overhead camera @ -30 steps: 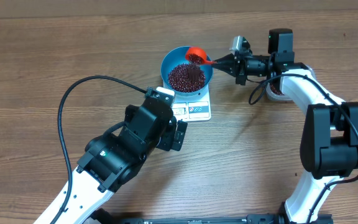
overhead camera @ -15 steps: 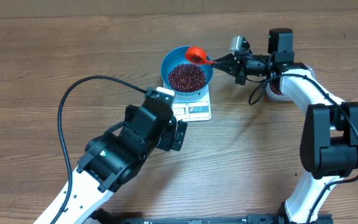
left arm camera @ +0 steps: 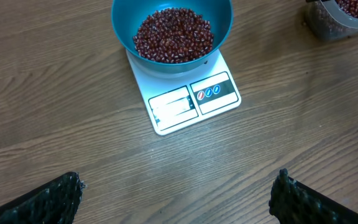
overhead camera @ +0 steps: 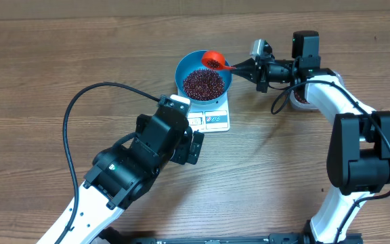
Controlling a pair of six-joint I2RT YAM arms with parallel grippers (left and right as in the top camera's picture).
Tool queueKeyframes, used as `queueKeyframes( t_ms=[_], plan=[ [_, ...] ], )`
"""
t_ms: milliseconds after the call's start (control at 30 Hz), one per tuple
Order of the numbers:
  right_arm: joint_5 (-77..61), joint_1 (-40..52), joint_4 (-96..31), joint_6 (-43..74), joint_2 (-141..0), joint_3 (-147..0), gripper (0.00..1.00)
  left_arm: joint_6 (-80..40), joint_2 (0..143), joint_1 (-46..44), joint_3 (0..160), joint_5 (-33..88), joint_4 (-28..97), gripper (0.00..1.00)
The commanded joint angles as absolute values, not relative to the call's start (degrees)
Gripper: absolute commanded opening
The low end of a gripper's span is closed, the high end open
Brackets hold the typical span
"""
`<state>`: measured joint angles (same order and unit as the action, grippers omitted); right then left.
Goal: Scoop item into bowl and weigh 150g on scale
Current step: 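Tip the red scoop over the blue bowl to pour beans in, then carry the empty scoop back right over the bean container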
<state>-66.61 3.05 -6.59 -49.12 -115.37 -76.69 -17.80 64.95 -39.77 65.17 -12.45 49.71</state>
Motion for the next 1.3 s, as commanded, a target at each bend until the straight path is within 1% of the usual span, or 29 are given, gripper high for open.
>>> queueKeyframes(
  t_ms=[0,467,667,733,900,1167,1267],
  plan=[
    [-67.1,3.3,-6.5,-49.6,-115.6,-76.9,0.04,-16.7,65.3,-39.7,65.1,-12.2,49.5,1.00],
    [-66.8,3.3,-6.0,-50.3,-115.6,-76.9,0.04,-16.7,65.3,-39.7,65.1,-12.2,49.5,0.99],
    [-65.4,3.3,-5.5,-61.6,-115.6,-76.9,0.04,-16.7,65.3,-39.7,65.1,-12.2,49.5,1.00],
    [-65.4,3.3,-3.7,-63.6,-115.6,-76.9,0.04,-16.7,65.3,-39.7,65.1,-12.2,49.5,0.99],
    [-65.3,3.3,-0.8,-63.5,-115.6,-76.9,0.04,-16.7,65.3,-39.7,65.1,-12.2,49.5,0.99],
    [-65.4,3.3,-2.0,-63.4,-115.6,-76.9,0.04,-16.7,65.3,-39.7,65.1,-12.2,49.5,1.00],
    [-65.5,3.3,-1.9,-61.5,-115.4,-76.9,0.04,-16.7,65.3,-39.7,65.1,-12.2,49.5,1.00]
  ],
)
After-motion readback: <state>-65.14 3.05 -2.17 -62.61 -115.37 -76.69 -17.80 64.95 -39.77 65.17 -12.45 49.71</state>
